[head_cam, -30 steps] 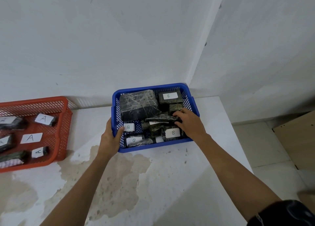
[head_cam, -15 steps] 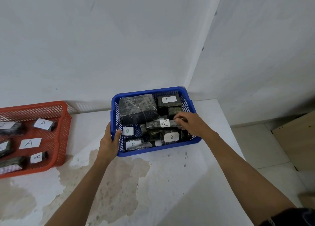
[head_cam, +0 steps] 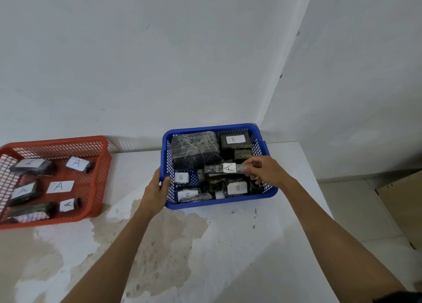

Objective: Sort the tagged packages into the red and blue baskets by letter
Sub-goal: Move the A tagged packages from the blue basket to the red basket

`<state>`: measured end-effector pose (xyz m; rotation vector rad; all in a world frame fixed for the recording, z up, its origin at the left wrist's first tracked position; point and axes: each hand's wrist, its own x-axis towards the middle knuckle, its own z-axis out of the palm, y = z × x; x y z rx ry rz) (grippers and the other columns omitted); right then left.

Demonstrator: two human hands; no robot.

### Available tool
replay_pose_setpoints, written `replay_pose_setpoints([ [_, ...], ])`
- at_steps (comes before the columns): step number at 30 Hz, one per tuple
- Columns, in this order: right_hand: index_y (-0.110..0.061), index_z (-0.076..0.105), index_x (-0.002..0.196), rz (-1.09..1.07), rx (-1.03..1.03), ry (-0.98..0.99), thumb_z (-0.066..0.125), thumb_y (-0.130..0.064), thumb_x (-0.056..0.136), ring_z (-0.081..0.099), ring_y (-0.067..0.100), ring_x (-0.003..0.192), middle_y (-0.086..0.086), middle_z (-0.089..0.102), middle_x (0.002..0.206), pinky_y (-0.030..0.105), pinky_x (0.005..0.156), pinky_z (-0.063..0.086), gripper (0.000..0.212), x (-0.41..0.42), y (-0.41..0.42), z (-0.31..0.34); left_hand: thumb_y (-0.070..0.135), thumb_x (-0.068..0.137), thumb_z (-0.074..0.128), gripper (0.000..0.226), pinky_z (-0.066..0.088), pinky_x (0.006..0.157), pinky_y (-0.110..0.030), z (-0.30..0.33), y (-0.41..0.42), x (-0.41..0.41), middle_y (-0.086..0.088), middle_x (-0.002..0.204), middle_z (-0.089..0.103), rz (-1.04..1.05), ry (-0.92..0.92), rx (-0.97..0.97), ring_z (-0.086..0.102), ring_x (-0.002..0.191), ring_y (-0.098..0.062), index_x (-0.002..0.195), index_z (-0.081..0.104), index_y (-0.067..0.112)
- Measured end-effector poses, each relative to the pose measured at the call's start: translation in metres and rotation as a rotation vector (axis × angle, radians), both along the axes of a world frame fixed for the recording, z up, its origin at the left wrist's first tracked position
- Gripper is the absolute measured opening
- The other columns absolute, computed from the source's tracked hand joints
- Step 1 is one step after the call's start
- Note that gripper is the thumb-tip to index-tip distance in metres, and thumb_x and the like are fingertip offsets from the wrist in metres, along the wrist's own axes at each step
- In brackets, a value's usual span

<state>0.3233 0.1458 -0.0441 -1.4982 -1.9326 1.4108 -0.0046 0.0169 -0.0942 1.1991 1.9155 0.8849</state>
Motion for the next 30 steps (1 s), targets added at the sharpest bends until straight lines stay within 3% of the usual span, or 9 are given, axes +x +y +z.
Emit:
replay_pose_setpoints([
  [3,-0.02,0.07,0.109,-0.051,-0.037,0.057,0.069,-0.026,0.093,0.069,0.016,0.075,0.003,0.076,0.091,0.023,0.062,0.056,0.018,-0.002,-0.01,0.007,0.023,0.103,0.039,0.044,0.057,0.075,-0.027,0.013,-0.011,-0.005,-0.002,0.129,0.056,-0.03,-0.013,0.023,0.061,0.1,-0.014,0.146,0.032,0.021],
  [7,-0.025,0.069,0.104,-0.069,-0.059,0.115,0.069,-0.026,0.093,0.07,0.003,0.072,-0.004,0.077,0.089,0.018,0.059,0.051,0.012,-0.026,-0.027,0.022,0.018,0.102,0.039,0.043,0.055,0.087,-0.038,0.034,-0.031,-0.017,-0.002,0.127,0.06,-0.008,-0.016,0.028,0.064,0.104,-0.018,0.145,0.035,0.019],
  [11,-0.018,0.07,0.104,-0.044,-0.076,0.169,0.068,-0.022,0.094,0.069,0.011,0.079,0.006,0.077,0.093,0.022,0.064,0.052,0.011,-0.071,-0.046,0.033,0.019,0.102,0.041,0.031,0.054,0.082,-0.032,0.051,-0.052,-0.037,-0.001,0.114,0.067,0.008,-0.036,0.076,0.068,0.098,-0.016,0.131,0.052,0.019],
  [13,-0.021,0.07,0.1,-0.03,-0.085,0.159,0.068,-0.025,0.093,0.069,0.009,0.074,0.001,0.077,0.09,0.019,0.06,0.05,0.009,-0.096,-0.058,0.038,0.021,0.102,0.042,0.027,0.055,0.086,-0.035,0.056,-0.062,-0.051,0.0,0.112,0.068,0.022,-0.043,0.094,0.068,0.096,-0.013,0.126,0.055,0.02],
  [17,-0.02,0.069,0.104,-0.01,-0.148,0.202,0.067,-0.024,0.094,0.068,0.007,0.07,0.0,0.077,0.091,0.022,0.056,0.05,0.011,-0.153,-0.084,0.042,0.023,0.102,0.043,0.026,0.053,0.081,-0.022,0.064,-0.088,-0.09,0.005,0.11,0.069,0.051,-0.011,0.127,0.067,0.097,-0.008,0.123,0.057,0.025],
  [21,-0.019,0.069,0.106,-0.031,-0.171,0.206,0.066,-0.024,0.095,0.063,0.009,0.07,0.002,0.078,0.09,0.02,0.056,0.048,0.013,-0.21,-0.106,0.042,0.023,0.101,0.044,0.025,0.057,0.078,-0.028,0.069,-0.107,-0.144,0.008,0.11,0.067,0.081,-0.009,0.118,0.062,0.102,-0.012,0.123,0.057,0.026],
  [26,-0.015,0.071,0.096,-0.125,-0.141,0.199,0.065,-0.021,0.094,0.05,0.01,0.064,0.001,0.078,0.082,0.014,0.049,0.041,0.009,-0.285,-0.135,0.035,0.025,0.101,0.044,0.027,0.05,0.074,-0.02,0.064,-0.129,-0.228,0.003,0.112,0.068,0.05,0.057,0.146,0.061,0.1,-0.008,0.125,0.057,0.026],
  [30,-0.016,0.073,0.095,-0.28,-0.146,0.158,0.071,-0.025,0.089,0.056,0.01,0.064,-0.002,0.073,0.078,0.017,0.051,0.04,0.011,-0.352,-0.162,0.026,0.028,0.101,0.044,0.026,0.056,0.076,-0.032,0.058,-0.14,-0.295,0.0,0.11,0.07,0.027,0.091,0.132,0.061,0.091,-0.009,0.125,0.056,0.028],
])
